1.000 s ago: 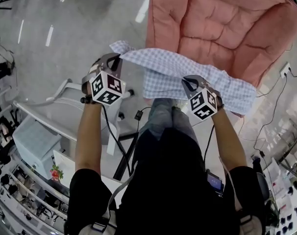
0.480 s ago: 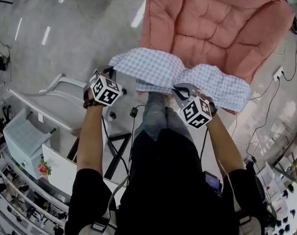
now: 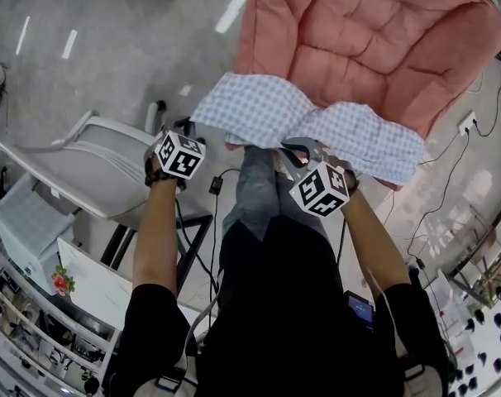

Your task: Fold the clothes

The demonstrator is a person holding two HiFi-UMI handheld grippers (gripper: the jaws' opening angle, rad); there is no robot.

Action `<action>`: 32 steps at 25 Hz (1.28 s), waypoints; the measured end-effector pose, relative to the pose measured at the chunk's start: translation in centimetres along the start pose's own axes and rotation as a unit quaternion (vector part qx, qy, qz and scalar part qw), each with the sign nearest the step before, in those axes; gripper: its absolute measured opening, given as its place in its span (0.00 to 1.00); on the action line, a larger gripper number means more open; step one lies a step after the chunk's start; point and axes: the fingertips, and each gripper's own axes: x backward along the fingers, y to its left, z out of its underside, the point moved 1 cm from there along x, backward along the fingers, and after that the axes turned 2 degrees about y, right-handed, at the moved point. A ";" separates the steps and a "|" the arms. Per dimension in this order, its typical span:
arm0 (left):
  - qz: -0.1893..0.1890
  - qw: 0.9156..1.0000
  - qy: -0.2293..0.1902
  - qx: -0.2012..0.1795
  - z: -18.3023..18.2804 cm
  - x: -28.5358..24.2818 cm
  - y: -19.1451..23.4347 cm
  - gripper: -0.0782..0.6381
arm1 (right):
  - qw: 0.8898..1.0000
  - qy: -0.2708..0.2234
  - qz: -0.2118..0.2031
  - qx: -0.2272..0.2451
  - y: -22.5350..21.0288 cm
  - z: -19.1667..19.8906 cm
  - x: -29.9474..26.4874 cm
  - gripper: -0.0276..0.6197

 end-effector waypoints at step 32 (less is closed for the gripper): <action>0.081 0.992 -0.007 0.101 5.1 -5.6 -6.7 0.30 | 1.000 0.012 0.009 0.018 2.9 4.4 -3.0 0.35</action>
